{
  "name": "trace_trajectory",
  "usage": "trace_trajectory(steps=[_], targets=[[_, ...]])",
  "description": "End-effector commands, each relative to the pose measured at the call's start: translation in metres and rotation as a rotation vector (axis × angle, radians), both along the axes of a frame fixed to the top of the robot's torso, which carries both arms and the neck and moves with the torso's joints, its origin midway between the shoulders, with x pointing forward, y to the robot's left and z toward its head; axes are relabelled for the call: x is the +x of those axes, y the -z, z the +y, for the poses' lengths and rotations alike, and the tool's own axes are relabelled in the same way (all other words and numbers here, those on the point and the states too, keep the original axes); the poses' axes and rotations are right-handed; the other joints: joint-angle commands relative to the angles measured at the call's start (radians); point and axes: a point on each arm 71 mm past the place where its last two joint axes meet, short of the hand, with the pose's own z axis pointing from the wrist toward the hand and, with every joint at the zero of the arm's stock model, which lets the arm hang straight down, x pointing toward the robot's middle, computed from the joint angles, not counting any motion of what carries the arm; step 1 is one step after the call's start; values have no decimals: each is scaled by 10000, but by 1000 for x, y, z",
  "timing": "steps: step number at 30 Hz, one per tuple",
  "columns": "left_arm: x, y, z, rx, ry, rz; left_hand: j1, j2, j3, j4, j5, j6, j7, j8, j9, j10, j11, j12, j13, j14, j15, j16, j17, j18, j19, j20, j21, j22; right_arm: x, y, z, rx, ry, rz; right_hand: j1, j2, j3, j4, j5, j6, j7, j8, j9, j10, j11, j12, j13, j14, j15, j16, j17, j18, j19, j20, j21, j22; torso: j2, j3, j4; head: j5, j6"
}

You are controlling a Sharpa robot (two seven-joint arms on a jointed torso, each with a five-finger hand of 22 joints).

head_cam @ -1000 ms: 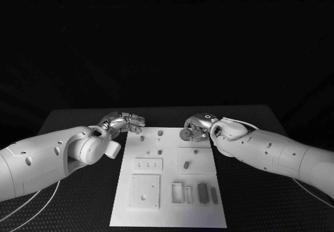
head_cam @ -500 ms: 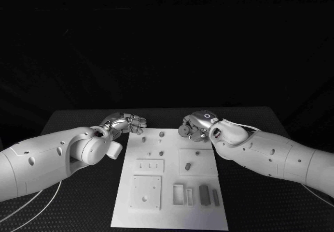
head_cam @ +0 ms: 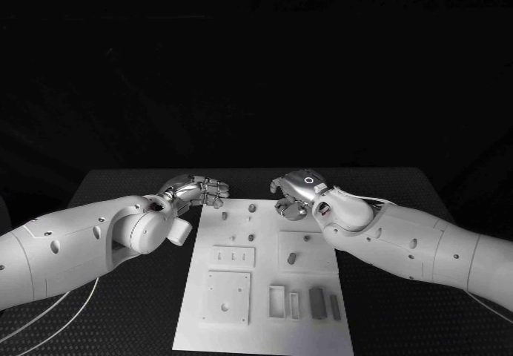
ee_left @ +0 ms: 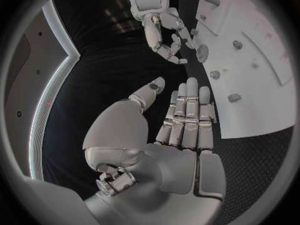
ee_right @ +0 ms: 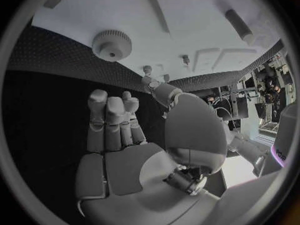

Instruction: Assemble the parts on the task board

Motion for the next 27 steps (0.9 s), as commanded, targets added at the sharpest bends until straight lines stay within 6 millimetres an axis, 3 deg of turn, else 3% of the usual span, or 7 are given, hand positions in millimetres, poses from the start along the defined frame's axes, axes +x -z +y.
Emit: trace_trajectory(steps=[1, 9, 14, 20, 23, 24, 27], targets=[[0, -1, -1, -75, 19, -55, -71, 54, 68, -11, -41, -61, 20, -59, 16, -6, 28, -53, 14, -5, 39, -47, 13, 3, -57, 25, 66, 135, 1, 1, -4, -282, 96, -62, -8, -75, 8, 28, -41, 1589, -286, 30, 9, -458, -402, 52, -16, 62, -16, -16, -16, 534, 161, -67, 35, -12, -5, -11, 9, -1, 4], [0, -1, 1, -63, -22, -62, -72, 52, 67, -13, -40, -61, 21, -60, 17, -5, 29, -59, 16, -4, 39, -47, 15, 2, -57, 26, 68, 135, 4, 3, -10, -272, 238, 93, -45, -84, -21, 14, -47, 1542, -275, -4, -1, -455, -395, 39, -25, 63, -15, -25, -19, 534, 157, -66, 37, -15, 0, 13, -20, 9, 16], [0, -1, 0, -72, 5, -58, -72, 52, 68, -13, -39, -62, 21, -60, 18, -3, 29, -61, 17, -4, 39, -48, 16, 2, -57, 26, 69, 135, 9, 8, -18, 104, 499, 862, -165, -87, -259, -118, -58, 1296, -193, -160, -55, -484, -327, 16, -33, 53, 38, -47, -21, 534, 120, -65, 40, -17, 0, 17, -3, 1, 38], [0, -1, 0, -69, 6, -52, -73, 51, 67, -13, -39, -62, 21, -61, 18, -2, 29, -63, 18, -4, 40, -48, 16, 2, -57, 26, 69, 135, 19, 15, -34, 904, 870, 2296, -406, -84, -1039, -589, 177, 364, 55, -687, -294, -641, -84, 26, 2, -34, 247, -86, -2, 534, -15, -49, 30, -7, 0, 21, -6, -15, 49], [1, -1, 0, -74, 36, -40, -74, 51, 67, -13, -39, -62, 21, -61, 18, -2, 29, -63, 18, -4, 40, -48, 16, 2, -57, 26, 70, 135, 26, 19, -44, 1054, 961, 3035, -416, -81, -1108, -625, 229, 317, 66, -709, -305, -656, -81, 33, 9, -46, 258, -86, 4, 534, -27, -47, 26, -8, 5, 25, 1, -32, 47], [1, -1, 0, -77, 50, -34, -74, 50, 67, -14, -39, -62, 22, -61, 18, -2, 29, -63, 18, -4, 40, -48, 16, 2, -57, 26, 70, 135, 29, 20, -47, 1157, 1067, 3207, -495, -20, -1447, -848, 346, -428, 242, -1105, -471, -820, 87, 14, 27, -202, 420, -117, 30, 534, -143, -21, -15, -5, 5, 27, 2, -34, 46], [1, -1, -1, -84, 82, -25, -84, 43, 61, -10, -40, -65, 25, -63, 18, -4, 33, -68, 18, -4, 41, -49, 17, 0, -58, 28, 70, 135, 32, 22, -53, 1251, 1160, 3460, -453, 72, -1750, -875, 392, -704, 457, -1201, -500, -1069, 296, 98, 96, -432, 606, -71, 115, 534, -273, 50, -58, -5, 2, 23, 2, -43, 34]])
